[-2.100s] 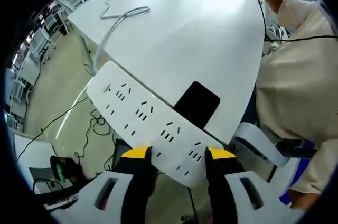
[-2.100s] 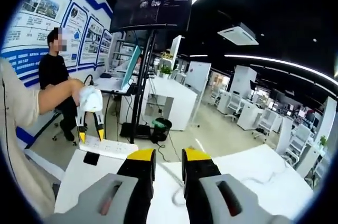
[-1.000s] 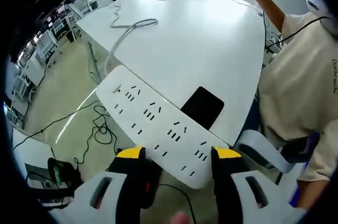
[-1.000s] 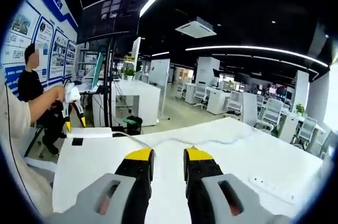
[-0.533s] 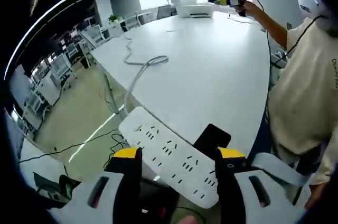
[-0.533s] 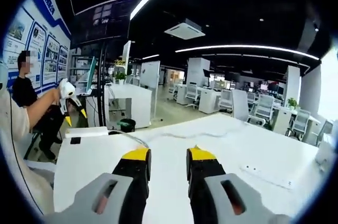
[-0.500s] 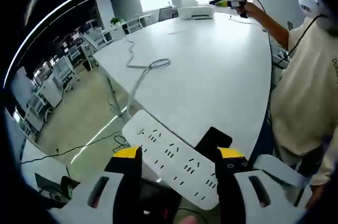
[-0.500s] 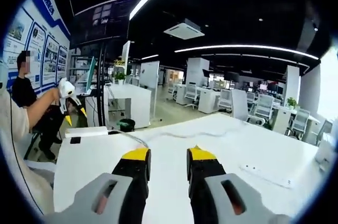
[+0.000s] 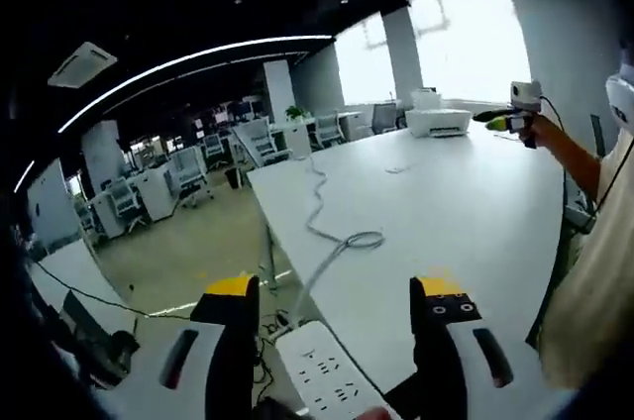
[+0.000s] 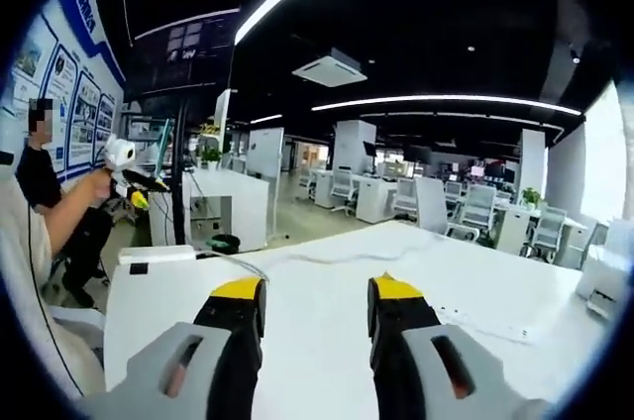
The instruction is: Pick up the power strip scattered on the table, fix it on the side mounting bracket of the table, and press the switch
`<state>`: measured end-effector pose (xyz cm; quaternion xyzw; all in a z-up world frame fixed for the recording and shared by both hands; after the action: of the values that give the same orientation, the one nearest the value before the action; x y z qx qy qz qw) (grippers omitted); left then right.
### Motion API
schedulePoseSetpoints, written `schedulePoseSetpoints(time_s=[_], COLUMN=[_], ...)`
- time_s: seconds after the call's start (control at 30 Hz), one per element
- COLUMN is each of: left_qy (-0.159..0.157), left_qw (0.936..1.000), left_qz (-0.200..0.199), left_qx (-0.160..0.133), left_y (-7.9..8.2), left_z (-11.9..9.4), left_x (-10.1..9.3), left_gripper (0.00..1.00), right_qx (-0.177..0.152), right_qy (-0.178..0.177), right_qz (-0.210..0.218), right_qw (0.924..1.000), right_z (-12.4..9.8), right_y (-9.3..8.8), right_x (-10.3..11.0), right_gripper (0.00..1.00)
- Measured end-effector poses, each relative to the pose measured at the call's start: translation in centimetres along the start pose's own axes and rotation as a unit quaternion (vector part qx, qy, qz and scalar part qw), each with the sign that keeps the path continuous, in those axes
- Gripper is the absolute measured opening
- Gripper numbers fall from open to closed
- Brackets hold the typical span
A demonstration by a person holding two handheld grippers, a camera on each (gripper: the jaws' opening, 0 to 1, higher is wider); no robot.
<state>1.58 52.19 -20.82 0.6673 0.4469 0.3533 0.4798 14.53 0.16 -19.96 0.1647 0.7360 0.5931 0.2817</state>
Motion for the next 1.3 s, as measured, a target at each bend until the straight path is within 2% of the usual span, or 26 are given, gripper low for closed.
schedulePoseSetpoints(time_s=[0.07,0.1,0.2,0.27,0.4,0.67,0.83,1.1,1.2,1.3], left_qy=[0.025,0.027,0.03,0.035,0.046,0.037,0.052,0.077,0.095,0.099], left_qw=[0.9994,0.999,0.998,0.9955,0.9923,0.9912,0.987,0.9797,0.9781,0.9778], left_qz=[0.017,0.026,0.026,0.019,0.014,0.01,-0.014,-0.016,-0.005,-0.007], left_qx=[-0.017,-0.024,-0.049,-0.086,-0.114,-0.127,-0.151,-0.184,-0.185,-0.185], left_y=[0.4,0.6,1.0,1.4,1.6,1.9,1.8,0.6,-0.2,-0.9], left_z=[0.1,0.3,1.1,1.6,2.6,4.1,4.5,5.3,5.5,5.7], left_x=[-0.3,-0.6,-2.0,-2.9,-4.8,-7.9,-8.9,-11.2,-11.7,-12.1], left_gripper=[0.68,0.69,0.69,0.69,0.75,0.75,0.76,0.76,0.76,0.76], right_qx=[-0.001,-0.004,-0.02,-0.028,-0.039,-0.06,-0.072,-0.084,-0.078,-0.076], right_qy=[-0.007,-0.011,-0.025,-0.032,-0.04,-0.071,-0.086,-0.12,-0.137,-0.15], right_qz=[-0.003,-0.003,0.004,0.005,0.009,0.03,0.034,0.048,0.048,0.048], right_qw=[1.0,0.9999,0.9995,0.9991,0.9984,0.9952,0.9931,0.988,0.9864,0.9846], right_z=[-0.3,-0.6,-1.6,-2.2,-3.2,-5.3,-6.7,-8.7,-9.4,-10.0], right_y=[0.0,0.0,0.2,0.3,0.2,-0.8,-1.3,-3.2,-4.1,-4.8], right_x=[-0.2,-0.1,-0.5,-0.6,-0.5,-0.2,-0.2,0.3,0.9,1.3], right_gripper=[0.41,0.42,0.43,0.44,0.49,0.5,0.52,0.53,0.53,0.53])
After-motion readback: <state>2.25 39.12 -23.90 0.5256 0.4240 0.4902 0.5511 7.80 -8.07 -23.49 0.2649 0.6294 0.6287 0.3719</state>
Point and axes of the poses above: the point that each gripper's makers call its tool centre point, and the gripper's own axes: z roughly forward along the fingers, x roughly to its left, y roughly out of its top, the point moved 9 cm from there along -z, roughly backward along the fingers, and after that the axes turned 7 degrees about -z, right-handed, at the moved point
